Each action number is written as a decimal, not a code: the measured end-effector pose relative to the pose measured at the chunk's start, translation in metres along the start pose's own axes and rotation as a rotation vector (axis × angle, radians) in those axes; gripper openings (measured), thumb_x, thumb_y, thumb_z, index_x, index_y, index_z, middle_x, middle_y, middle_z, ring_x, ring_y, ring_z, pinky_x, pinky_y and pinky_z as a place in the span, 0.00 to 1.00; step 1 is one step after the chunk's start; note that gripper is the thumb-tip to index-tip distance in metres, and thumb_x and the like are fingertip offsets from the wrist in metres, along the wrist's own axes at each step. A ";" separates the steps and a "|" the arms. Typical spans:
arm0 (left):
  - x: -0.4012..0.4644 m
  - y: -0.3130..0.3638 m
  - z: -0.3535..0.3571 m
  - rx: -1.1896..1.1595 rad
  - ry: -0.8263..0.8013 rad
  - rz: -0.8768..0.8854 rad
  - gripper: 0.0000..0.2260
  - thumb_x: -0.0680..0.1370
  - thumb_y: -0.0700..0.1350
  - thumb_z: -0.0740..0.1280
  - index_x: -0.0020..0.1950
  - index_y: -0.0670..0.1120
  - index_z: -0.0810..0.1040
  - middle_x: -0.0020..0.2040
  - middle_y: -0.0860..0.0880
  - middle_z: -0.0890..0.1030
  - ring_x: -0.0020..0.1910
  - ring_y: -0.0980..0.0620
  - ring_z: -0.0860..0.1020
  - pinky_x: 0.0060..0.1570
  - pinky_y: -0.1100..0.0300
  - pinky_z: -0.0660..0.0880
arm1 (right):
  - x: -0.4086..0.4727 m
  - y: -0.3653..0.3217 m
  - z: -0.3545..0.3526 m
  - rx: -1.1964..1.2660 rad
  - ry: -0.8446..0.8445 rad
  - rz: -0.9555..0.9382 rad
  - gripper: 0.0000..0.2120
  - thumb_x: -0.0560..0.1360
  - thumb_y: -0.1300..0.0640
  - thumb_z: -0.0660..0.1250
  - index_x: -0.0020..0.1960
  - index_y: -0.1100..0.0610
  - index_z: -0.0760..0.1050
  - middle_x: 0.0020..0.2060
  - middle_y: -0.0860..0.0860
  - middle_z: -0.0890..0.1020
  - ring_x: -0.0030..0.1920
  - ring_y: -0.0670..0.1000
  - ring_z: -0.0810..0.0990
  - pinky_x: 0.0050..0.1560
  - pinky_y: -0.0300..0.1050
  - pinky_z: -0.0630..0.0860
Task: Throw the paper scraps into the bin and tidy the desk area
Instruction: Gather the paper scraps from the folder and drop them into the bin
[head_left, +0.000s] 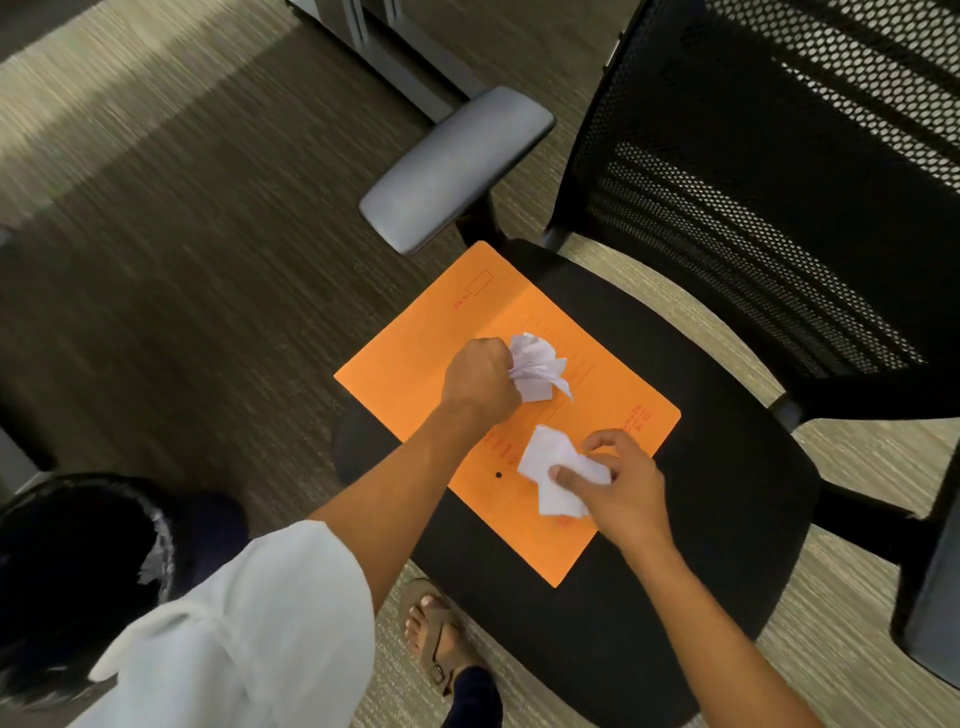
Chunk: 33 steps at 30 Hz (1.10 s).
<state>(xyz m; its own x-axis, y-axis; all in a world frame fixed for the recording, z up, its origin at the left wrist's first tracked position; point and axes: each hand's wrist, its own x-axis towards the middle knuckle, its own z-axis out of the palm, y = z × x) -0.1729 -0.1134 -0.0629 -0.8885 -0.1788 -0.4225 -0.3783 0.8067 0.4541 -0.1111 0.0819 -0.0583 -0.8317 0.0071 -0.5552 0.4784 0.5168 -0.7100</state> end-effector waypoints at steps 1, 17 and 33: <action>-0.001 -0.003 0.002 -0.047 -0.004 -0.018 0.04 0.73 0.36 0.69 0.38 0.37 0.78 0.39 0.34 0.79 0.39 0.35 0.77 0.36 0.49 0.72 | 0.004 -0.005 -0.004 0.147 0.025 0.054 0.21 0.66 0.57 0.83 0.48 0.44 0.75 0.46 0.47 0.83 0.47 0.48 0.83 0.37 0.38 0.78; -0.056 -0.039 -0.007 -0.634 -0.190 -0.029 0.04 0.73 0.33 0.69 0.42 0.32 0.83 0.42 0.30 0.82 0.37 0.46 0.75 0.38 0.46 0.73 | 0.034 -0.052 0.024 0.387 -0.519 0.034 0.21 0.72 0.56 0.77 0.65 0.49 0.80 0.58 0.49 0.86 0.58 0.52 0.85 0.53 0.47 0.84; -0.003 -0.003 0.013 -0.315 0.244 -0.213 0.21 0.73 0.55 0.75 0.55 0.41 0.77 0.50 0.43 0.82 0.49 0.44 0.81 0.41 0.53 0.75 | 0.031 -0.024 -0.009 0.859 -0.404 0.228 0.21 0.73 0.55 0.70 0.66 0.48 0.76 0.57 0.56 0.85 0.48 0.51 0.85 0.47 0.47 0.81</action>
<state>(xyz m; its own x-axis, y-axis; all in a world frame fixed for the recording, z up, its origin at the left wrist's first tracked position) -0.1653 -0.1078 -0.0732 -0.8031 -0.4805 -0.3524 -0.5866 0.5333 0.6096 -0.1508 0.0774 -0.0548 -0.6113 -0.3473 -0.7111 0.7914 -0.2617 -0.5525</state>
